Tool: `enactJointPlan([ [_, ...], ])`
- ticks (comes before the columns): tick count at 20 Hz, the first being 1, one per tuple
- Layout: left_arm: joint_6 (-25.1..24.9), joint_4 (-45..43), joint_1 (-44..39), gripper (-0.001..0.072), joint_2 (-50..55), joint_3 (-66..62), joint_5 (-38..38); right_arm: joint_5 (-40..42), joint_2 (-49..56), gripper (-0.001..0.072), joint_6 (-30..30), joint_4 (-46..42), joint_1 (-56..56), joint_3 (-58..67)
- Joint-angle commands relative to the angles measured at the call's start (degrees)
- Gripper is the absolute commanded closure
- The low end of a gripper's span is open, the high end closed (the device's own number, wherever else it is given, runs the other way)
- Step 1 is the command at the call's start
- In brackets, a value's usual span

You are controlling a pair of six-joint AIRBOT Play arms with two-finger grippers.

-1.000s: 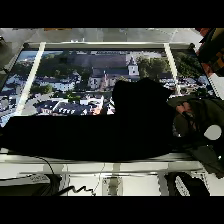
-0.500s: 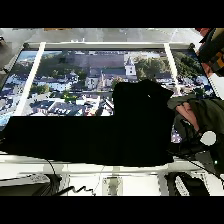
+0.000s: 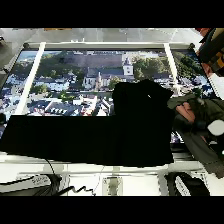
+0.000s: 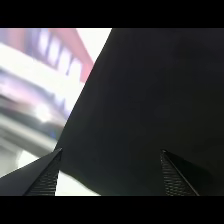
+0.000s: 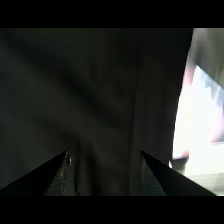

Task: Fold the clothes and pants, and hang the long-sleeved shirts on hangers.

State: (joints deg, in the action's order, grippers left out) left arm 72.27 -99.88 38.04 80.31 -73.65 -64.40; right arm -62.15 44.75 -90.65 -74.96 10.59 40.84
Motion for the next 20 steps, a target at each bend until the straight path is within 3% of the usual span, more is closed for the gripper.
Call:
enactJointPlan([
  [1, 3.8, 0.9, -7.4, 0.0014, -3.3, -2.3, 4.6, 13.2, 13.3, 0.0225, 0.0, 0.2, 0.0, 9.7],
  [5, 3.9, 0.9, -15.8, 0.0014, -8.8, -2.5, 11.5, 16.6, 33.7, 0.0225, 0.0, 5.8, 0.0, 24.4],
  [10, 3.9, 1.4, -25.4, 0.0014, -11.2, -2.5, 11.9, 19.0, 50.6, 0.0225, -3.4, 9.5, 0.2, 35.4],
  [16, 3.8, 1.4, -33.8, 0.0014, -11.0, -2.4, 12.0, 27.0, 54.8, 0.0226, -13.6, -0.6, 4.5, 40.4],
  [20, 3.8, 1.5, -36.7, 0.0014, -11.0, -2.4, 12.0, 26.3, 56.4, 0.0226, -13.9, -0.2, 8.0, 40.6],
])
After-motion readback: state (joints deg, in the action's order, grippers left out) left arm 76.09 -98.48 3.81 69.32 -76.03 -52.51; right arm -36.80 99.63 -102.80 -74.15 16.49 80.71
